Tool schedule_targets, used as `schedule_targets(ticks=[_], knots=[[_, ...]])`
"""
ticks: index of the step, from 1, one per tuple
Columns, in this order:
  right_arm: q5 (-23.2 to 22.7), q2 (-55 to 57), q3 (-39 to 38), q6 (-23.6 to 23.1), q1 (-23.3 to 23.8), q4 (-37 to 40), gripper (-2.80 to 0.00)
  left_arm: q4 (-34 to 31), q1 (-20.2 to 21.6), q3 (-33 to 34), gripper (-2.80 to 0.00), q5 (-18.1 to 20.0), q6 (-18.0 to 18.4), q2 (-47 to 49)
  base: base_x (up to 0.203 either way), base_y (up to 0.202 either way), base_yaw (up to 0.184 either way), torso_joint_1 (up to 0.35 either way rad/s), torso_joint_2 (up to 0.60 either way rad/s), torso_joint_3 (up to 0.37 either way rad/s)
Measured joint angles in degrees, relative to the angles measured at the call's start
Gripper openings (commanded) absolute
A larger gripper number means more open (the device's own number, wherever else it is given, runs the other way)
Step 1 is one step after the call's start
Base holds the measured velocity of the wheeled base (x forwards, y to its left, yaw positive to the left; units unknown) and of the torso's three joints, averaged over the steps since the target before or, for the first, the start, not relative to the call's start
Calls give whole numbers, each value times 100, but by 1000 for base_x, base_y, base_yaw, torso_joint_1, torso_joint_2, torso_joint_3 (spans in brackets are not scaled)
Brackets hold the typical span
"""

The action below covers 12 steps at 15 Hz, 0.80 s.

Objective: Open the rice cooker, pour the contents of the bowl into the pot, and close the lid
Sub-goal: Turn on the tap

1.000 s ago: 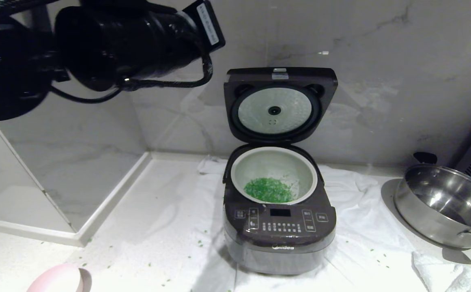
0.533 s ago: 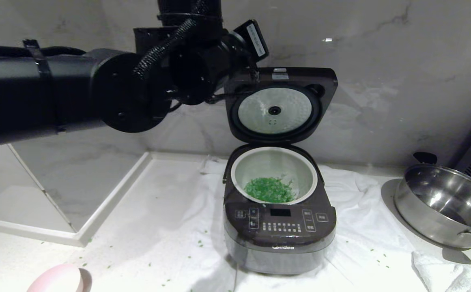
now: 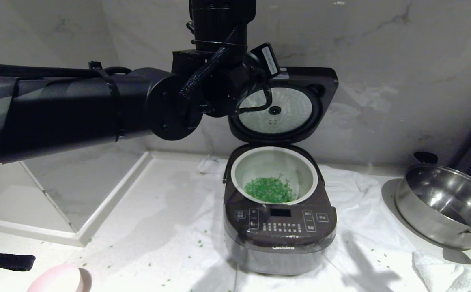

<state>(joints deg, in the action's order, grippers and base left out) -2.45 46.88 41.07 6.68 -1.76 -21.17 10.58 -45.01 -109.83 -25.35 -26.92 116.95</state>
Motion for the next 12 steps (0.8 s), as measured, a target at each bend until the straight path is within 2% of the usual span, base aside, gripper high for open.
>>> schedule_targets(ticks=[3,6,9,12], knots=[[-29,1083,898,43,-694,-470,-280,14,110,-158,-280,-176,5,217,0,0,0,0,0,0],[-52,1838,1443,65,-1088,-500,-280,39,191,-204,-280,-248,14,389,0,0,0,0,0,0],[-100,2611,2128,83,-1159,-501,-280,31,210,-182,-280,-254,7,433,0,0,0,0,0,0],[-172,3454,3184,92,-919,-501,-280,-64,204,128,-280,-199,-12,159,0,0,0,0,0,0]])
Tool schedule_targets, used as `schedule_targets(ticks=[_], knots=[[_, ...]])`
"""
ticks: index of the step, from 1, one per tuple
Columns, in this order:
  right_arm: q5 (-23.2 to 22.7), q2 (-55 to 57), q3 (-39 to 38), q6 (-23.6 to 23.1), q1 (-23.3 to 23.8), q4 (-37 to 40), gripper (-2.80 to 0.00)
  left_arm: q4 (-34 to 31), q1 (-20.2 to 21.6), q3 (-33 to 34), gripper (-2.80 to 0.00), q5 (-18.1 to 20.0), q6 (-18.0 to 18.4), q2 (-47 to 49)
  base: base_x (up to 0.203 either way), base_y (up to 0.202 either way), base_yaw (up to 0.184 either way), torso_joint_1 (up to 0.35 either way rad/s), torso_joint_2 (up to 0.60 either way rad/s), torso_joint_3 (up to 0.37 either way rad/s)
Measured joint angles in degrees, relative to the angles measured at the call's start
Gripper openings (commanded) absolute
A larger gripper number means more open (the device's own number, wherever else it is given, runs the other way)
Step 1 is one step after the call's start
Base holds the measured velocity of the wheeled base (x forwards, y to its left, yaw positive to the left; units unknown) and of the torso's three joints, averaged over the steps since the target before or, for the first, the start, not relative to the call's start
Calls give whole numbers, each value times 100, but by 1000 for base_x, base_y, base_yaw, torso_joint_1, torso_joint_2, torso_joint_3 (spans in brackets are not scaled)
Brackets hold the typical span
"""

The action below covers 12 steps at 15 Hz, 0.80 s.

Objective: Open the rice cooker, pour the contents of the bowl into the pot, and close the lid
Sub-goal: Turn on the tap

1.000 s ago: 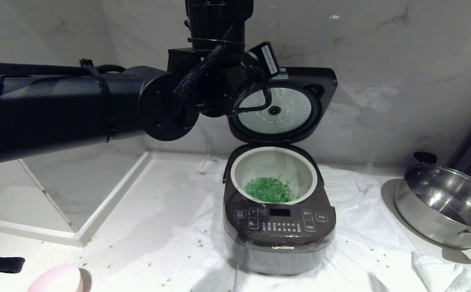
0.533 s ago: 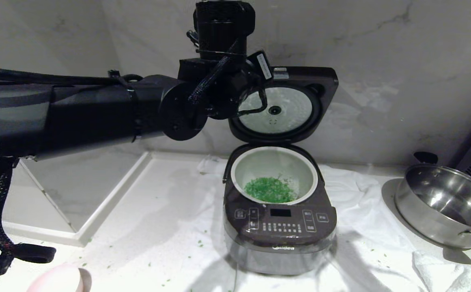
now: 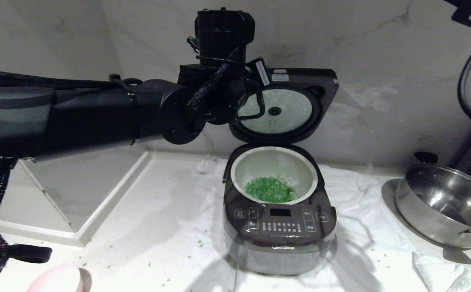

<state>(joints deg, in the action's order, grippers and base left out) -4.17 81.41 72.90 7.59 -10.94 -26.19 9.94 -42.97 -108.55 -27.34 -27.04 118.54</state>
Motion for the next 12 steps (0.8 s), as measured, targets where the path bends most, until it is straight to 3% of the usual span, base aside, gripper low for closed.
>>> schedule_targets(ticks=[3,8,12], knots=[[-147,768,620,4,253,23,-280,-237,-2,353,-280,69,-90,-523,0,0,0,0,0,0],[-492,1720,992,182,364,80,-280,-482,-20,473,-280,78,-124,-941,0,0,0,0,0,0],[-668,2184,2011,586,315,1012,-280,-495,-2,821,-280,161,-112,-1337,0,0,0,0,0,0]])
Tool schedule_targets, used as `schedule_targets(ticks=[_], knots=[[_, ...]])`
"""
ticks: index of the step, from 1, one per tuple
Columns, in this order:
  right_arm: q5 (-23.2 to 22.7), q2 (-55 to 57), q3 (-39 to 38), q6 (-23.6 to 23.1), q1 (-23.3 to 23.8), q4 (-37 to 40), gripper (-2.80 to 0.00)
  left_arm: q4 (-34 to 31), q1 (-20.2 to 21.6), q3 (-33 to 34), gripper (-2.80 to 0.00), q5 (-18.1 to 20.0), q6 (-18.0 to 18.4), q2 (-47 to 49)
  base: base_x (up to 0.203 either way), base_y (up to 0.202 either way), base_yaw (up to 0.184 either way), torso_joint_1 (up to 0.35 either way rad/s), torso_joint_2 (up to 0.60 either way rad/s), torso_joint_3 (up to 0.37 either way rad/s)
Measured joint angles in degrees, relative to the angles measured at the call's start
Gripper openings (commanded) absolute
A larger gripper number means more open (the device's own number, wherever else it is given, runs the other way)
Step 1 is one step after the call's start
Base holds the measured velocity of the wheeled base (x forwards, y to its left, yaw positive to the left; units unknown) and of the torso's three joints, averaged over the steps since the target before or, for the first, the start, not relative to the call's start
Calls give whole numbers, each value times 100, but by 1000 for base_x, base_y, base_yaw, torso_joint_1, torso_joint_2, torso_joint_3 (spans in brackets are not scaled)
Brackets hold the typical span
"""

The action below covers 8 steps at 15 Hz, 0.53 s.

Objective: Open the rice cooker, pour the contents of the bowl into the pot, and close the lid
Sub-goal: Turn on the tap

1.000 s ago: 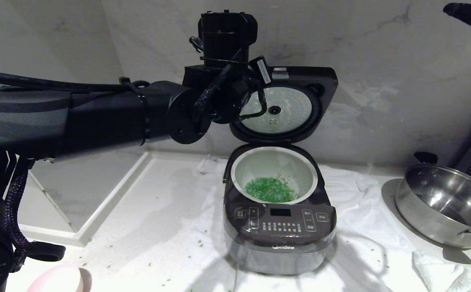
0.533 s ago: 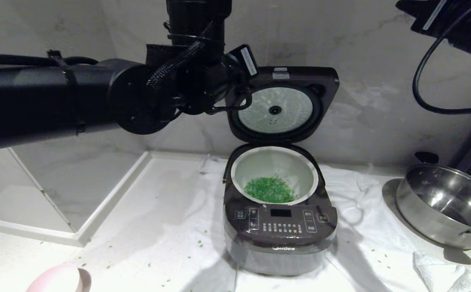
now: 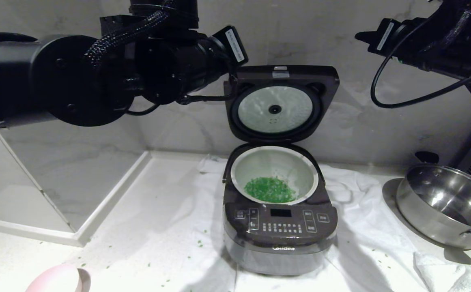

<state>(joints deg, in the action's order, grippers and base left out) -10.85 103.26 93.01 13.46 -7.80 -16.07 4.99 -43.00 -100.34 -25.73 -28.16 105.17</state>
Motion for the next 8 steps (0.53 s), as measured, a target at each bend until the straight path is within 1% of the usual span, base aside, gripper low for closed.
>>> schedule_targets(ticks=[2,5,8], knots=[[-92,117,361,219,-142,479,-280,5,35,225,-280,66,-1,-216,0,0,0,0,0,0],[-103,208,403,244,-303,703,-280,11,100,371,-280,66,-12,-390,0,0,0,0,0,0],[-124,376,518,523,-267,753,-280,5,166,444,-280,63,-9,-545,0,0,0,0,0,0]])
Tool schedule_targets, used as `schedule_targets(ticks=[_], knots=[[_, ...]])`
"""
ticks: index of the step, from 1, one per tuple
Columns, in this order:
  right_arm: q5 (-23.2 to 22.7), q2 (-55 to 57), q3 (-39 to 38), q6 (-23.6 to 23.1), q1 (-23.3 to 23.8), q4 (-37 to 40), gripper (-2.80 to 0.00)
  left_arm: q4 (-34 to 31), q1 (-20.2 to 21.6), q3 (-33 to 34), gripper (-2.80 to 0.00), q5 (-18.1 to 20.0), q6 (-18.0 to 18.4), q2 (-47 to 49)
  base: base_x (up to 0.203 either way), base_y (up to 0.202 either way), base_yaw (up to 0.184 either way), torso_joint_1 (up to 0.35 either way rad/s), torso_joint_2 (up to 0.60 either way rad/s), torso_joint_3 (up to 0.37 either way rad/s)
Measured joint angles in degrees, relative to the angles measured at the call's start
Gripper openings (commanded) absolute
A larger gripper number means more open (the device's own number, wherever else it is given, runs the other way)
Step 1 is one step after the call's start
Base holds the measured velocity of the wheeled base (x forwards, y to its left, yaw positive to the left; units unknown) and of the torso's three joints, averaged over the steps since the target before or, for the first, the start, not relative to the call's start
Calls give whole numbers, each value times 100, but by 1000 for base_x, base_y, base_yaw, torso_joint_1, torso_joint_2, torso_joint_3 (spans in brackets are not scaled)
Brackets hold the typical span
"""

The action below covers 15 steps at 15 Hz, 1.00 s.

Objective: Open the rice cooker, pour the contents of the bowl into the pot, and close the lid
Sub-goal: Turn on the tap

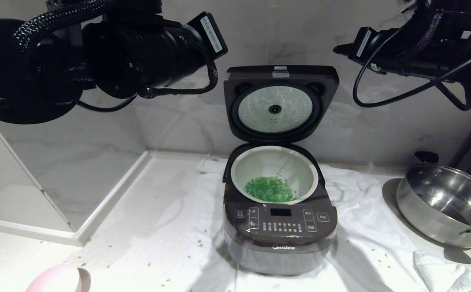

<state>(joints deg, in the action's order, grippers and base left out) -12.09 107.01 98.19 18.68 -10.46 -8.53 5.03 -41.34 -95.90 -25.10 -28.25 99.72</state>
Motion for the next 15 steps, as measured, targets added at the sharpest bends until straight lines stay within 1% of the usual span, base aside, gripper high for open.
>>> schedule_targets(ticks=[2,4,6,8,9,15], knots=[[-37,122,100,25,136,22,-280,4,30,85,-280,2,0,-97,0,0,0,0,0,0],[-74,158,19,100,192,135,-280,14,38,144,-280,2,-2,-138,0,0,0,0,0,0],[-184,72,-290,191,173,151,-280,22,30,124,-280,5,-4,-121,0,0,0,0,0,0],[-496,-76,-696,204,164,146,-280,37,20,112,-280,-1,-13,-90,0,0,0,0,0,0],[-578,-137,-828,210,144,137,-280,39,18,112,-280,-6,-36,-82,0,0,0,0,0,0],[-640,-449,-1257,193,30,130,-280,37,30,3,-280,10,-50,-9,0,0,0,0,0,0]])
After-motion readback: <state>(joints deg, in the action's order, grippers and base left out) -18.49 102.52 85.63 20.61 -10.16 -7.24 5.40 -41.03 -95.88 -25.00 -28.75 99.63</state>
